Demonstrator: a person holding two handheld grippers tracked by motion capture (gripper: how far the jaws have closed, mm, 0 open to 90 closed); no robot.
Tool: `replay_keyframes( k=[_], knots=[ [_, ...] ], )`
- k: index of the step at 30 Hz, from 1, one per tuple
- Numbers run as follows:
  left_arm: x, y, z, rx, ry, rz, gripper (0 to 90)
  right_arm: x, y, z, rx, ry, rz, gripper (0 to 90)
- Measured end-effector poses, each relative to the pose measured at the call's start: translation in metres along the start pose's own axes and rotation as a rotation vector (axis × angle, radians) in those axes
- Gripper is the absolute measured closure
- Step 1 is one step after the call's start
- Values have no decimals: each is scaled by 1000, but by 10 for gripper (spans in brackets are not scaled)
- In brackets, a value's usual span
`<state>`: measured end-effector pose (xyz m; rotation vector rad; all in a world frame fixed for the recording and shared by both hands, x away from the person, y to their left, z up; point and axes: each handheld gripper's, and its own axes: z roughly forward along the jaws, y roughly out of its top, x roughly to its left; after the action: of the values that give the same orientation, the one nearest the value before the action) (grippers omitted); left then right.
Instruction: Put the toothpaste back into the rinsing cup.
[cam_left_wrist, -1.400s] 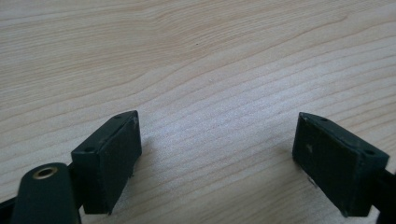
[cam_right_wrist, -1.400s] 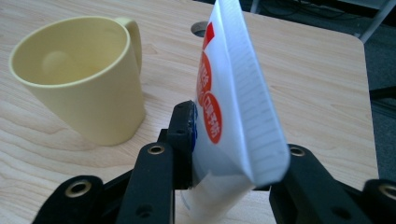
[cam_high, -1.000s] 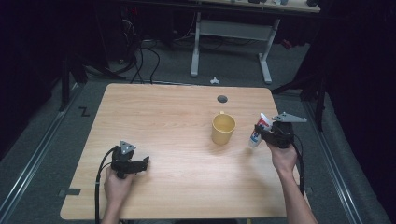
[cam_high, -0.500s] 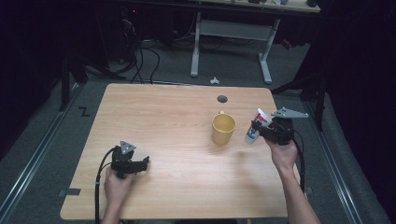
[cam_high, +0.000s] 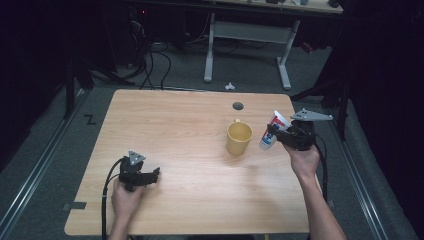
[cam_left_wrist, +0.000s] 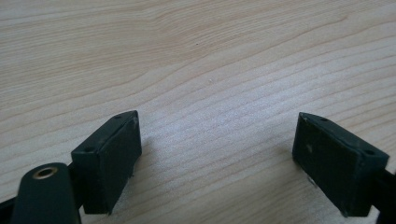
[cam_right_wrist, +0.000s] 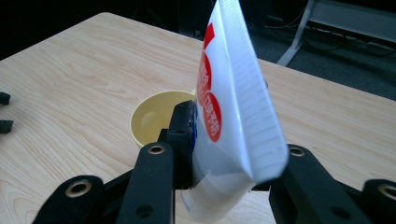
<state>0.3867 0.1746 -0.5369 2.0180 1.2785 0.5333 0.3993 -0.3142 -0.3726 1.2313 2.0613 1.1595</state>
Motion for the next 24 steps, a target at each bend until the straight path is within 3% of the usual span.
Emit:
replay_keyframes(
  k=[24],
  knots=[
    [0,0,0,0,0,0,159,12,32,-1,-36,44,-35,693]
  ],
)
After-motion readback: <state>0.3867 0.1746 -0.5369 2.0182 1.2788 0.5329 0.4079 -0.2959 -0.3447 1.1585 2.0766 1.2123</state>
